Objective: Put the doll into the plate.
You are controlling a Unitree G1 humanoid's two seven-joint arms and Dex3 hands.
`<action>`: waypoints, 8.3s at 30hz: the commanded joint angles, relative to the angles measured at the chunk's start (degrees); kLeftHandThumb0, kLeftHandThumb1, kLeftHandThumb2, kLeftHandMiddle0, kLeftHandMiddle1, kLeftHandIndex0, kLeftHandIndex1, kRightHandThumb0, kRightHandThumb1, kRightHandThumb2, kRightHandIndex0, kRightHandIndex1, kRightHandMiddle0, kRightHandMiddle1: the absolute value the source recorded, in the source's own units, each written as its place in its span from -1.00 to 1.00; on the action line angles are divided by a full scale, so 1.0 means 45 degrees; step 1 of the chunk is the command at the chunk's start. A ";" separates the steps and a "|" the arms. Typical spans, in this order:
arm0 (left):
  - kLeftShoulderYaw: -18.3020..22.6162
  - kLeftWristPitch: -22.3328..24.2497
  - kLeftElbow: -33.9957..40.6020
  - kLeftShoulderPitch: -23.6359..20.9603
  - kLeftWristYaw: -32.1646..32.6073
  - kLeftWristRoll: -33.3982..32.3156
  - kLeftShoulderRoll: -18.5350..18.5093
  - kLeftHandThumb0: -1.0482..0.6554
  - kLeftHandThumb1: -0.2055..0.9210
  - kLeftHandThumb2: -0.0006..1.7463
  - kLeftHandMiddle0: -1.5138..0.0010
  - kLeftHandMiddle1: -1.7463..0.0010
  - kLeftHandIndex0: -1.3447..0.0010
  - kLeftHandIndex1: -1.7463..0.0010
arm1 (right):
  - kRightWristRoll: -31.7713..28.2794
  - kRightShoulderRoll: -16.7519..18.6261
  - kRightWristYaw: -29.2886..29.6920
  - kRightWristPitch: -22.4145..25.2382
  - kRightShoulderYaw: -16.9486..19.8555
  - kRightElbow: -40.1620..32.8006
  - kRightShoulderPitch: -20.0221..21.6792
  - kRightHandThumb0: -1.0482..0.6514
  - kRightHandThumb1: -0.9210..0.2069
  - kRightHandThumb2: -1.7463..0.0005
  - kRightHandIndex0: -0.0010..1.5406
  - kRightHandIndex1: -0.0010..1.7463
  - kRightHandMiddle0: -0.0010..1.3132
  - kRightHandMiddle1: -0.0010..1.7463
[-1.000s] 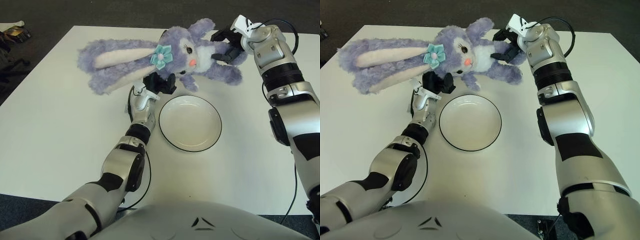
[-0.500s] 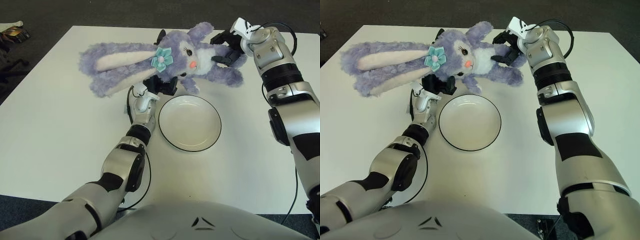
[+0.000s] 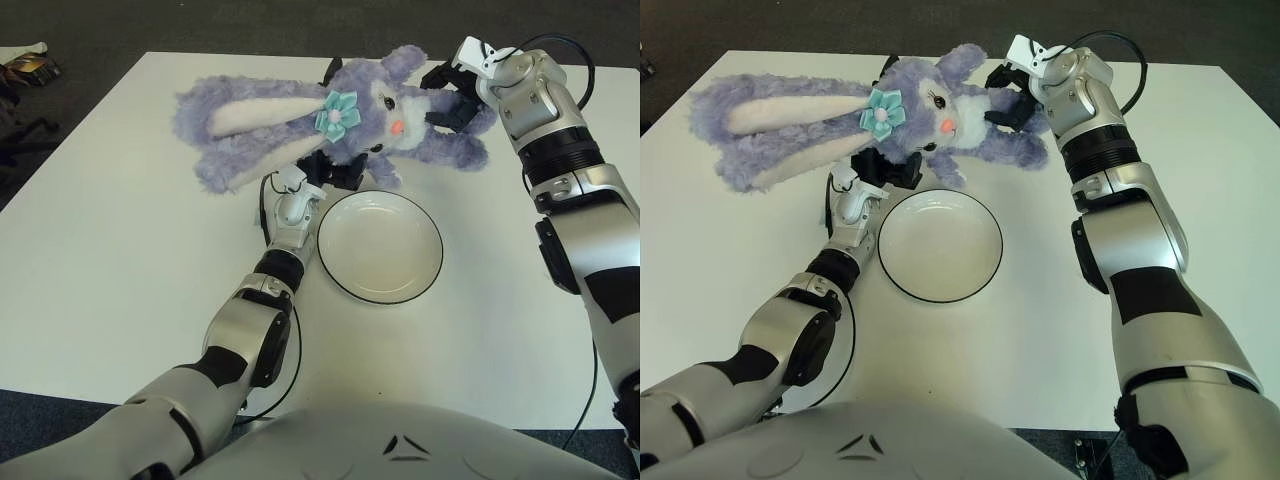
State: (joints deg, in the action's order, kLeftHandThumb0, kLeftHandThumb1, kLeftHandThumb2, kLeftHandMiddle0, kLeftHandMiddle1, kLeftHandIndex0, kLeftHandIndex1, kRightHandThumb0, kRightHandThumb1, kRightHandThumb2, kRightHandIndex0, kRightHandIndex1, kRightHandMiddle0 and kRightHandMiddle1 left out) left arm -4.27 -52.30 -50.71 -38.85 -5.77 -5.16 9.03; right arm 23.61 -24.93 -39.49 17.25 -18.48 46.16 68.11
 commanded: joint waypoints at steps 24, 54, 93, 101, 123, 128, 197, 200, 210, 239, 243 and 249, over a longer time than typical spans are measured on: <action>-0.1154 0.1261 0.1612 0.0799 -0.0466 -0.1090 0.1904 0.23 -0.54 0.85 -0.08 -1.00 0.15 -0.98 | -0.0314 0.0222 0.1214 -0.1628 0.0435 0.0219 -0.0356 0.23 0.72 -0.92 0.21 0.82 0.01 1.00; -0.1014 0.2829 0.2443 0.1152 -0.1608 -0.2578 0.2197 0.23 -0.52 0.82 -0.09 -0.93 0.16 -1.00 | -0.0618 0.0089 0.0496 -0.0958 0.0667 -0.0090 -0.0628 0.23 0.70 -0.94 0.18 0.89 -0.01 1.00; -0.0717 0.6881 0.5602 0.2268 0.0572 -0.3140 0.2375 0.23 -0.56 0.85 -0.11 -0.93 0.13 -1.00 | 0.3269 -0.2008 0.7610 -0.2792 0.0739 -0.4903 -0.3878 0.22 -0.01 -0.39 -0.10 0.79 -0.48 0.97; -0.0738 0.7918 0.6608 0.2525 0.1120 -0.2974 0.2056 0.23 -0.54 0.84 -0.10 -0.92 0.14 -1.00 | 0.4105 -0.2201 0.9829 -0.3387 0.0945 -0.5283 -0.4565 0.23 -0.15 -0.28 -0.19 0.84 -0.55 0.94; -0.0380 1.0504 0.9685 0.3213 0.2589 -0.3216 0.1914 0.23 -0.53 0.83 -0.09 -0.94 0.14 -1.00 | 0.4160 -0.3076 1.1754 -0.4230 0.1448 -0.4091 -0.5071 0.23 -0.57 0.06 -0.45 0.85 -0.68 0.92; -0.0223 1.0936 1.0126 0.3222 0.2937 -0.3369 0.1964 0.23 -0.55 0.85 -0.08 -0.95 0.13 -1.00 | 0.4336 -0.3186 1.2138 -0.4312 0.1327 -0.3313 -0.5060 0.23 -0.66 0.15 -0.50 0.83 -0.71 0.93; 0.2063 1.9478 1.6241 0.5348 0.2903 -0.5642 -0.0359 0.23 -0.50 0.80 -0.08 -0.91 0.17 -1.00 | 0.4353 -0.2290 1.5293 -0.4249 -0.0017 0.2959 -0.3115 0.23 0.20 -0.61 -0.88 0.58 -0.99 0.77; 0.2173 2.0111 1.6700 0.5476 0.2910 -0.5987 -0.0539 0.23 -0.46 0.78 -0.05 -0.93 0.20 -1.00 | 0.4339 -0.2249 1.5162 -0.4170 -0.0052 0.2917 -0.3110 0.24 0.20 -0.61 -0.89 0.67 -1.00 0.78; 0.2558 2.2137 1.7714 0.5536 0.3185 -0.6819 -0.0933 0.23 -0.38 0.73 -0.01 -0.94 0.25 -1.00 | 0.4396 -0.2263 1.4920 -0.4139 -0.0249 0.2878 -0.3113 0.27 0.25 -0.65 -0.92 0.80 -1.00 0.83; 0.3280 2.4525 1.7381 0.5253 0.1670 -0.9477 -0.2436 0.23 -0.26 0.66 0.06 -0.98 0.34 -1.00 | 0.4543 -0.2408 1.4892 -0.4195 -0.0735 0.3197 -0.3000 0.61 -0.38 -0.13 -0.59 0.98 -1.00 0.91; 0.3222 2.4477 1.7387 0.5326 0.1596 -0.9442 -0.2501 0.23 -0.26 0.66 0.07 -0.99 0.34 -1.00 | 0.4573 -0.2453 1.4821 -0.4226 -0.0819 0.3210 -0.2992 0.66 -0.48 -0.05 -0.56 0.99 -1.00 0.91; 0.3130 2.4507 1.7403 0.5384 0.1541 -0.9437 -0.2642 0.23 -0.29 0.69 0.06 -1.00 0.32 -1.00 | 0.4555 -0.2463 1.4734 -0.4217 -0.0866 0.3178 -0.2994 0.67 -0.52 -0.01 -0.56 1.00 -1.00 0.91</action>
State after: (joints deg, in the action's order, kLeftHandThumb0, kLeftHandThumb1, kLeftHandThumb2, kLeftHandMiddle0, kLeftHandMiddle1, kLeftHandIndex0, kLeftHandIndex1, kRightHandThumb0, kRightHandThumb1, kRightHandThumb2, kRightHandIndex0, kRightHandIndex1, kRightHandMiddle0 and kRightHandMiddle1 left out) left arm 9.98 58.69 27.38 -14.80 2.00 -47.32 -2.25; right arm 43.98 -35.28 27.14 -1.74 -22.12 60.39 53.13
